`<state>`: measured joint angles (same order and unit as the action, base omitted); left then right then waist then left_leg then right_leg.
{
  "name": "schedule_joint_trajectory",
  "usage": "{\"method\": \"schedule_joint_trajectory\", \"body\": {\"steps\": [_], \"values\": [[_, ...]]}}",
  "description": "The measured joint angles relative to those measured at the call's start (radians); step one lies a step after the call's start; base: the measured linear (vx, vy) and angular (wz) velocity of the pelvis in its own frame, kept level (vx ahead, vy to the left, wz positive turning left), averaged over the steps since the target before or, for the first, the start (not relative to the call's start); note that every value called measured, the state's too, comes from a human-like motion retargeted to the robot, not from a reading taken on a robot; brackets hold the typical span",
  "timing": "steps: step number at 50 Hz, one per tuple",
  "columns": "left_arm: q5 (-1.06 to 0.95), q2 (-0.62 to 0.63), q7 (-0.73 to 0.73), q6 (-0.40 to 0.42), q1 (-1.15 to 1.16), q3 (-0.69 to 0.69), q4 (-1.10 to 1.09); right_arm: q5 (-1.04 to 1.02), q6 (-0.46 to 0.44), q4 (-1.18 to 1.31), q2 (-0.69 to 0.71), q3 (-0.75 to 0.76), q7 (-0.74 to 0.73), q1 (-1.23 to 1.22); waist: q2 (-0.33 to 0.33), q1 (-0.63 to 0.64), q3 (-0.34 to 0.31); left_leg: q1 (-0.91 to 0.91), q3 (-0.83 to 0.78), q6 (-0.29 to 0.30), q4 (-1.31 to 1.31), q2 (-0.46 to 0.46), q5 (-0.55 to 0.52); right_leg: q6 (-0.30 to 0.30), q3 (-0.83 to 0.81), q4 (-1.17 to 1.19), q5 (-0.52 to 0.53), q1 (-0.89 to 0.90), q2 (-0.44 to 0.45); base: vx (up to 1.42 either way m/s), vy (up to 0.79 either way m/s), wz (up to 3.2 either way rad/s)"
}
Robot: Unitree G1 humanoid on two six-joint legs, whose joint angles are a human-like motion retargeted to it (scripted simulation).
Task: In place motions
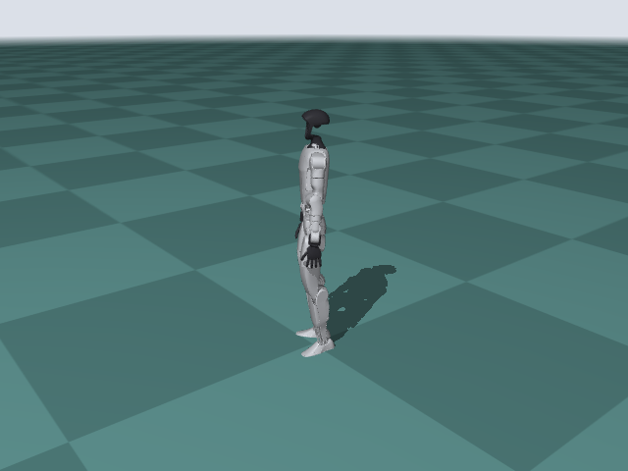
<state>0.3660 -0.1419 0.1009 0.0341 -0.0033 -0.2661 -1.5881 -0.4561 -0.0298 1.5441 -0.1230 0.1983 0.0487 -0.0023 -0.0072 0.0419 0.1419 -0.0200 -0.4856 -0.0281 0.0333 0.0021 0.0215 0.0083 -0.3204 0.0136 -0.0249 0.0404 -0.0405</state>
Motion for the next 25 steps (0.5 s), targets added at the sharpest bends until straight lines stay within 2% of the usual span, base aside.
{"method": "schedule_joint_trajectory", "body": {"steps": [5, 13, 25], "values": [[0.030, -0.006, -0.001, 0.010, -0.008, 0.035, 0.051, 0.019, -0.008, 0.032, -0.008, 0.013, -0.006, 0.009, -0.002, 0.019, 0.009, -0.010, 0.024, 0.001, 0.002, 0.000, -0.012, -0.007, -0.037, -0.009, -0.011, -0.017, 0.003, 0.08, 0.04, 0.39], [-0.001, 0.001, 0.003, 0.012, -0.021, 0.006, 0.057, 0.009, -0.018, 0.061, -0.014, 0.019, -0.021, 0.025, -0.002, 0.057, 0.011, -0.046, 0.099, 0.000, 0.018, -0.005, -0.040, -0.007, -0.127, -0.020, -0.040, -0.056, 0.001, 0.11, 0.13, 0.57], [0.007, -0.008, -0.029, 0.007, -0.012, -0.021, -0.025, -0.005, -0.019, 0.057, -0.009, 0.023, -0.021, 0.054, -0.024, 0.146, 0.000, -0.126, 0.313, -0.002, 0.045, -0.045, -0.095, 0.019, -0.332, -0.014, -0.104, -0.124, -0.019, 0.07, 0.19, 0.94]]}}
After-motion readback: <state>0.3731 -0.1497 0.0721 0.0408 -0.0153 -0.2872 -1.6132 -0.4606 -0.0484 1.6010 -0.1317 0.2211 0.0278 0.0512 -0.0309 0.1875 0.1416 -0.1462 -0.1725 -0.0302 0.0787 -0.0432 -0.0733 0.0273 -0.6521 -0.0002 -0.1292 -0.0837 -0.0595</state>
